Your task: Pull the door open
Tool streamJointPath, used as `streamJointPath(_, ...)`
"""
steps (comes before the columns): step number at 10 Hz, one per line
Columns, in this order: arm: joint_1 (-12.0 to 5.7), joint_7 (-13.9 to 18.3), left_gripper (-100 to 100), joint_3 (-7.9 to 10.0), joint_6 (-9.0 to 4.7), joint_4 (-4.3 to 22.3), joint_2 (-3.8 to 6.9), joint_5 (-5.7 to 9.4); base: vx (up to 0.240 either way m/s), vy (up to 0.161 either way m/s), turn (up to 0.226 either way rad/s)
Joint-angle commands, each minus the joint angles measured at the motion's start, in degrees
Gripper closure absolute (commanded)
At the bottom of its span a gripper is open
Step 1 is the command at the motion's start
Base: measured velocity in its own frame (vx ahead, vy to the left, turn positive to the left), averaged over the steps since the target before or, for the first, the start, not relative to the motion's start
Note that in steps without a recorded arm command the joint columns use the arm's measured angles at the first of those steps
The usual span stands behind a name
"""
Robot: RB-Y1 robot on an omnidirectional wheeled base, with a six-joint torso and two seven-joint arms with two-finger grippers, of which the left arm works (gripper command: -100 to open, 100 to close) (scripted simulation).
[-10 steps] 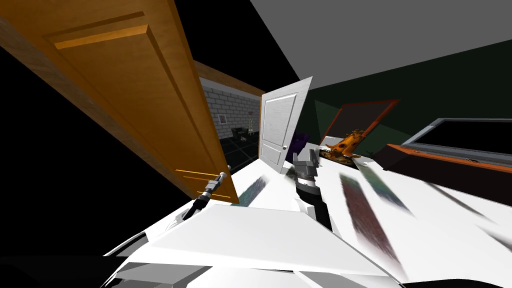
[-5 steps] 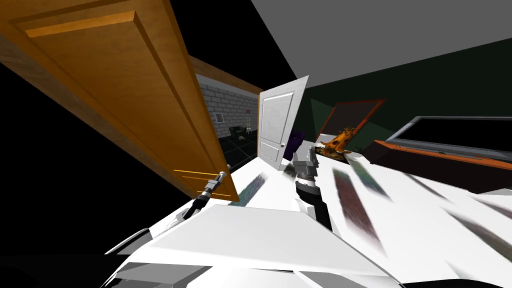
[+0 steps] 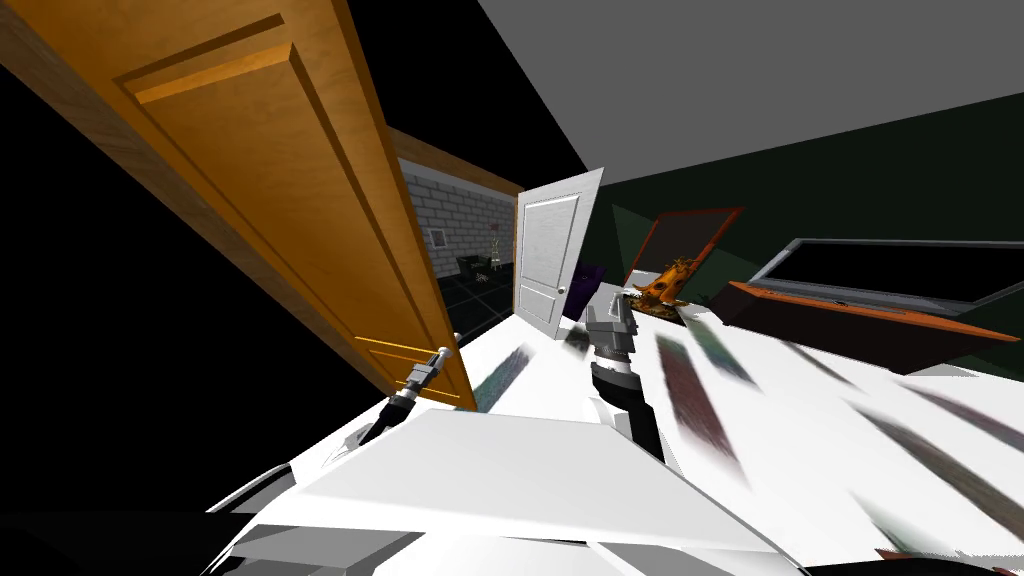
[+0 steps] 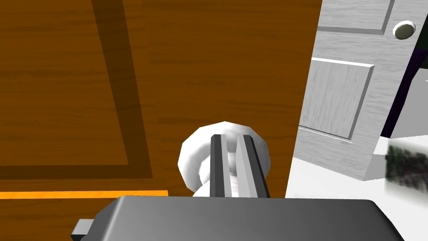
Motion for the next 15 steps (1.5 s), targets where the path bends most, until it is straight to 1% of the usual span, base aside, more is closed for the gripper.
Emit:
streamJointPath(1,0.01,0.74,100,-0.77,0.13,1.63,-0.23,-0.33,-0.068,0.027,-0.098)
streamJointPath(3,0.01,0.74,100,-0.77,0.13,1.63,-0.23,-0.33,-0.032,0.02,-0.018)
streamJointPath(4,0.51,1.43,100,-1.38,-0.85,2.33,0.12,-0.61,-0.073,0.03,-0.182)
streamJointPath(5,0.67,1.65,100,-1.57,-1.17,2.55,0.23,-0.7,-0.134,0.059,-0.149)
streamJointPath(8,0.67,1.65,100,-1.57,-1.17,2.55,0.23,-0.7,-0.074,0.032,0.001)
streamJointPath(9,1.24,2.42,100,-2.25,-2.27,3.34,0.63,-1.02,-0.144,0.051,-0.193)
streamJointPath(10,1.24,2.42,100,-2.25,-2.27,3.34,0.63,-1.02,-0.156,0.07,-0.126)
streamJointPath(13,1.24,2.42,100,-2.25,-2.27,3.34,0.63,-1.02,-0.033,0.005,0.018)
streamJointPath(14,1.63,2.96,100,-2.73,-3.03,3.89,0.9,-1.24,-0.099,0.035,-0.155)
streamJointPath(15,0.41,2.79,100,-1.78,-3.76,3.46,1.43,-0.82,-0.064,0.024,-0.053)
